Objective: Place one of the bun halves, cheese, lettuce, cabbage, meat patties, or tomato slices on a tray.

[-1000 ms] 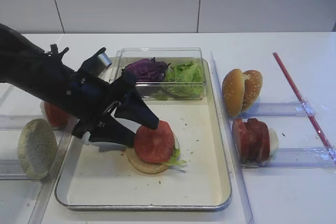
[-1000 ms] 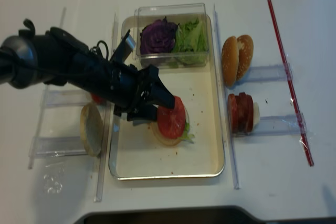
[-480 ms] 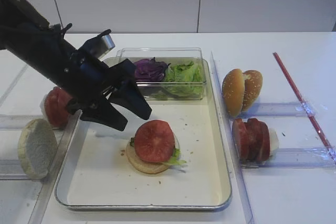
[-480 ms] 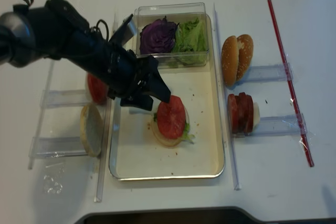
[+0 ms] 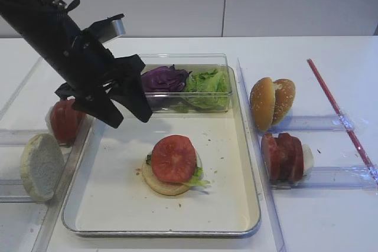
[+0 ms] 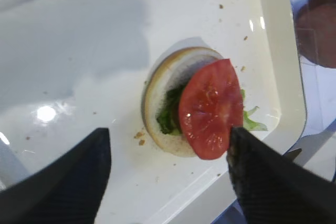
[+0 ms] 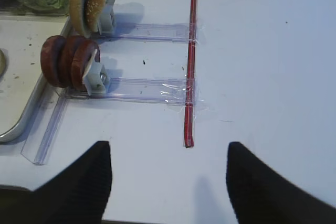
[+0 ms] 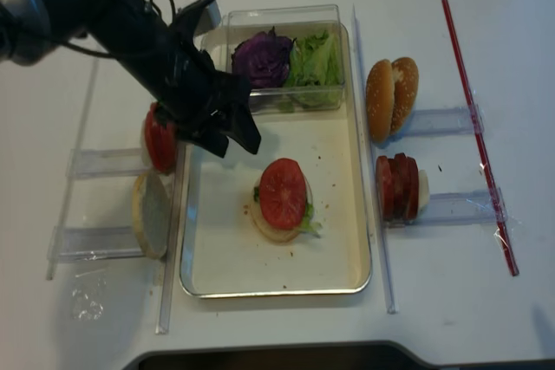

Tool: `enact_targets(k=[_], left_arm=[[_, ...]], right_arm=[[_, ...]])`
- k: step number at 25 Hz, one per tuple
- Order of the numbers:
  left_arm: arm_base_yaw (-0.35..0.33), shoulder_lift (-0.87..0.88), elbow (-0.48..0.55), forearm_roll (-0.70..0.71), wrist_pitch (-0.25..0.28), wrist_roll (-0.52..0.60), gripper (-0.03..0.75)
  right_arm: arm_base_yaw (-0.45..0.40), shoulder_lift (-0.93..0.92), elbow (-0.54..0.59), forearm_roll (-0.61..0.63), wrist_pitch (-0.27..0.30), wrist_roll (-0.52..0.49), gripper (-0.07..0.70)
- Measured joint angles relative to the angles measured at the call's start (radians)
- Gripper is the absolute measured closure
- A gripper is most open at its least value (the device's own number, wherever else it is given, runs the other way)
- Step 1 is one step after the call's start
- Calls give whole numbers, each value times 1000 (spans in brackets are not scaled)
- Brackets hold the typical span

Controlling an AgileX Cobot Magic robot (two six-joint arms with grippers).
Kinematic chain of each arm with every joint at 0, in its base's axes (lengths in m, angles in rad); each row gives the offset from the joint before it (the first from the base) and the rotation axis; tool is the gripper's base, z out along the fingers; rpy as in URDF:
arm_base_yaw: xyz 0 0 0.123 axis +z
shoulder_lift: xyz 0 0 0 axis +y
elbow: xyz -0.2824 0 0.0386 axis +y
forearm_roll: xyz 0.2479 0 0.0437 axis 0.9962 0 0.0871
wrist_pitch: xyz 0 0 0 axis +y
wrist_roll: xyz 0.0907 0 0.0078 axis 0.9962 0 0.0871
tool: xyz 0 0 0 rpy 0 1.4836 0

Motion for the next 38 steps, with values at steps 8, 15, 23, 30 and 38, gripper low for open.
enact_targets(k=[8,15,23,30,38], left_arm=[[0,0,-82,131,35,-86,259],[0,0,-124,288,43,-200,268],[0,0,-152,444,47,-314,277],[0,-44,-157,588,49,-339,278],[9,-190,-157,729,59,-361,278]], right_arm=[[0,0,0,0,0,0,127],[0,0,0,0,0,0,127],[0,0,0,0,0,0,127],[0,0,0,0,0,0,127],[0,0,0,0,0,0,127]])
